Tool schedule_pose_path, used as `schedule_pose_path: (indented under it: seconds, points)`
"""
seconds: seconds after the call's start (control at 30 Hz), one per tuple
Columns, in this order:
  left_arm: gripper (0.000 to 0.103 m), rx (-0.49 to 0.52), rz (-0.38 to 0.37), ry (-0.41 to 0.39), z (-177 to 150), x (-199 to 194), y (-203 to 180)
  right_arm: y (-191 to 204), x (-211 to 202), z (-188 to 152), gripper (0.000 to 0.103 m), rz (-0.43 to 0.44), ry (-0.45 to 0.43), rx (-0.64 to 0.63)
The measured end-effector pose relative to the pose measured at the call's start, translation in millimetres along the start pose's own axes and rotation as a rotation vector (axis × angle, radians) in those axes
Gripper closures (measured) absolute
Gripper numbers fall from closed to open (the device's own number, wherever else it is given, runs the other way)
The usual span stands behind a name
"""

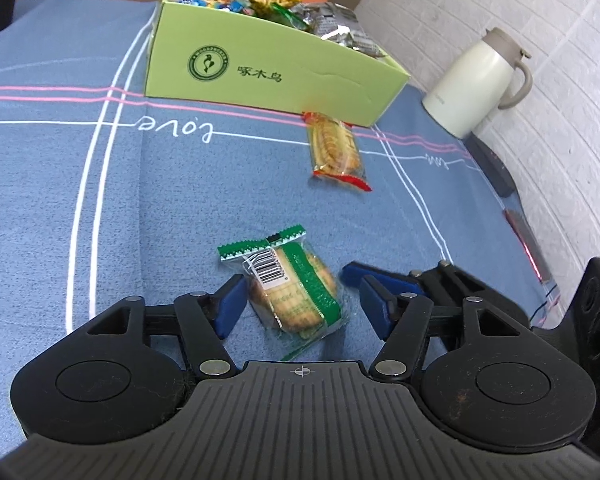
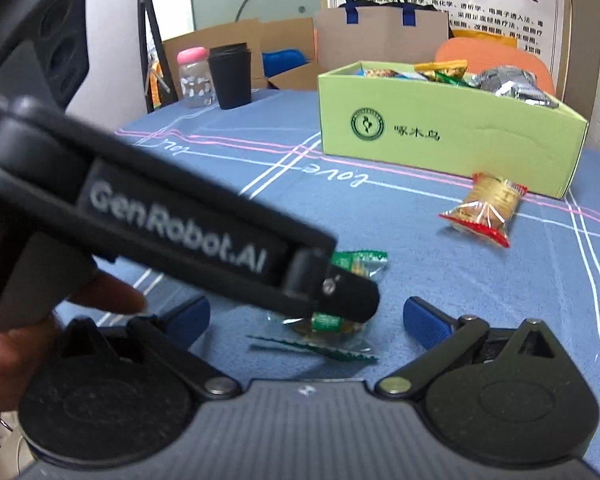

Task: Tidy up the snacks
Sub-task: 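Grasp the green-banded biscuit pack with the left gripper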

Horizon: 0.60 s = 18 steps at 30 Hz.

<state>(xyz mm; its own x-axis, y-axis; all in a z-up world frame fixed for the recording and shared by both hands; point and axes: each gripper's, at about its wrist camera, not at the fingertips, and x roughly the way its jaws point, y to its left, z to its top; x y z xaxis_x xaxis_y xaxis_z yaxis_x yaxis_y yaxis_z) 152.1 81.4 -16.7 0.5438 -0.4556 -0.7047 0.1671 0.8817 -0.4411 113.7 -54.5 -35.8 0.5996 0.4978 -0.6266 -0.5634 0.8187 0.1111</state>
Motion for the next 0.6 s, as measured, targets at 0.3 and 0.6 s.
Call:
schedule_pose_path:
  seconds: [0.3,0.6]
  points:
    - [0.047,-0.027,-0.008,0.008,7,4,3,-3,2,1,0.001,0.0,-0.024,-0.009]
    - [0.04,-0.059,-0.01,-0.003,17,6,17,-3,11,4,0.001,0.002,-0.023,-0.006]
